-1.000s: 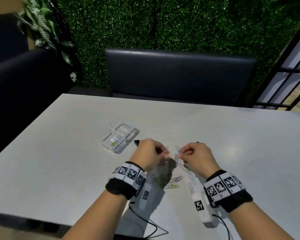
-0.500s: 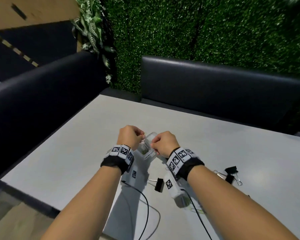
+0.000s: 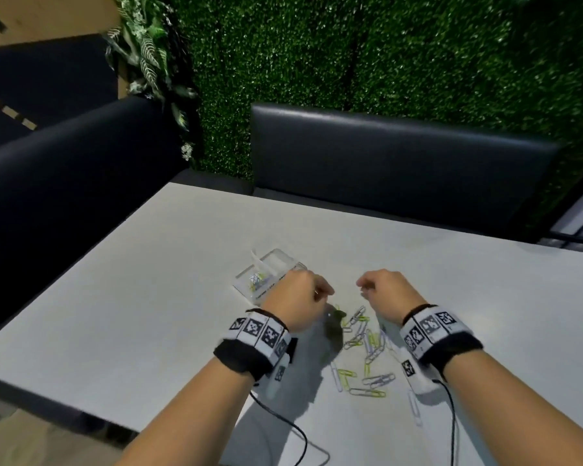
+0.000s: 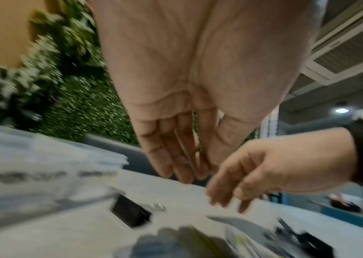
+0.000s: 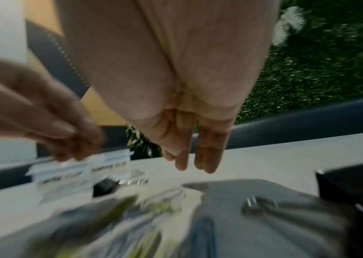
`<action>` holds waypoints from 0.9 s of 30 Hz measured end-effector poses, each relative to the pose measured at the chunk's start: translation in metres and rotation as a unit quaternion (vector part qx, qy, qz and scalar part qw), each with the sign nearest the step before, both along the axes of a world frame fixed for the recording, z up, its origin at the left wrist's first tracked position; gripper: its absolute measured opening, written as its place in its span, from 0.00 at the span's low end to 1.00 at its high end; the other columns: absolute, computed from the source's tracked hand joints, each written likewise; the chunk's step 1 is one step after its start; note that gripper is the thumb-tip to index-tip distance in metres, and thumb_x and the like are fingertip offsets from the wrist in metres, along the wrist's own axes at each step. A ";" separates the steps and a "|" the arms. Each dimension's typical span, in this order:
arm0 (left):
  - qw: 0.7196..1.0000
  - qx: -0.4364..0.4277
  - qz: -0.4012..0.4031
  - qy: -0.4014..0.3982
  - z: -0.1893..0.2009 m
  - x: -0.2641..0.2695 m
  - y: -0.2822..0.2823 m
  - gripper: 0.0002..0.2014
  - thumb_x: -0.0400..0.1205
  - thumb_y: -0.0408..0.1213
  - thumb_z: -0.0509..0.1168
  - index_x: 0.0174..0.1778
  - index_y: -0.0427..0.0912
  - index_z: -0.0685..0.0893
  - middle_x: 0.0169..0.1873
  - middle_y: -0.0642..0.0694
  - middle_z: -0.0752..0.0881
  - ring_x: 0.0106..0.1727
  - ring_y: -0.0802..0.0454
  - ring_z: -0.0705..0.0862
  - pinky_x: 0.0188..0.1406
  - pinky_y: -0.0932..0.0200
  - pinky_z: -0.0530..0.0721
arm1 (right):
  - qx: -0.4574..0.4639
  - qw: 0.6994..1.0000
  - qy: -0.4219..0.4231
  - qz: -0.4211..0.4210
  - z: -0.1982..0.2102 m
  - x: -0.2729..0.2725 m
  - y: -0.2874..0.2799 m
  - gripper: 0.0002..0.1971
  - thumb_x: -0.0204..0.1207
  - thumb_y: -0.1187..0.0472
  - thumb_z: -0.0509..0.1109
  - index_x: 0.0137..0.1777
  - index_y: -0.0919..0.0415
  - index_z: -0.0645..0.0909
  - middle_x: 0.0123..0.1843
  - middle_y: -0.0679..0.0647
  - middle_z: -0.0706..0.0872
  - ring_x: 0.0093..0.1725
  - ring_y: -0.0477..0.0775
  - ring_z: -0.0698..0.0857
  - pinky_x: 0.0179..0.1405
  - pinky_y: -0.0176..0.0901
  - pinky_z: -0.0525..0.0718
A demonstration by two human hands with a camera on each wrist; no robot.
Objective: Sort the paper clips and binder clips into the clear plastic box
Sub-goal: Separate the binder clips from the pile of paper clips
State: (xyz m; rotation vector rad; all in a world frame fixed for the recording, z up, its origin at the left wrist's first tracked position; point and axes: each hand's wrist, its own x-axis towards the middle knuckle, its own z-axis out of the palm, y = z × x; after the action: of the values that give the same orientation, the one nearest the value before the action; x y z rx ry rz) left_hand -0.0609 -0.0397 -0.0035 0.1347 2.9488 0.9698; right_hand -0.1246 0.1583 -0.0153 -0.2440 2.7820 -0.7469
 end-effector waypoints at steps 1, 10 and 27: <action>0.998 -0.035 -0.031 -0.039 -0.006 -0.001 0.018 0.15 0.80 0.34 0.63 0.58 0.45 0.91 0.56 0.45 0.89 0.57 0.47 0.87 0.57 0.55 0.85 | 0.025 0.999 -0.016 0.041 -0.006 0.005 0.002 0.22 0.78 0.76 0.61 0.65 0.56 0.86 0.65 0.55 0.89 0.62 0.51 0.88 0.68 0.46 0.83; 0.964 -0.203 -0.117 -0.127 -0.036 0.016 0.058 0.20 0.79 0.32 0.58 0.67 0.36 0.83 0.64 0.34 0.77 0.67 0.35 0.77 0.67 0.43 0.79 | 0.107 0.981 0.008 0.163 -0.019 0.061 0.020 0.31 0.69 0.79 0.58 0.62 0.48 0.86 0.58 0.51 0.90 0.55 0.56 0.88 0.57 0.52 0.88; 0.979 -0.173 -0.089 -0.057 -0.046 0.010 0.062 0.24 0.71 0.52 0.78 0.63 0.50 0.89 0.55 0.42 0.83 0.56 0.40 0.85 0.52 0.51 0.84 | 0.122 0.984 0.016 0.129 -0.029 0.050 0.035 0.15 0.77 0.54 0.76 0.63 0.52 0.87 0.57 0.52 0.82 0.59 0.56 0.83 0.52 0.45 0.78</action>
State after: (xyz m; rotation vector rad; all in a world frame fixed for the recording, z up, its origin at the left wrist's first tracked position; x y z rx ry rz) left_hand -0.0509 0.0220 -0.0492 0.3123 2.8816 0.4195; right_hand -0.0745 0.1932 -0.0440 -0.5577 2.7624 -0.3401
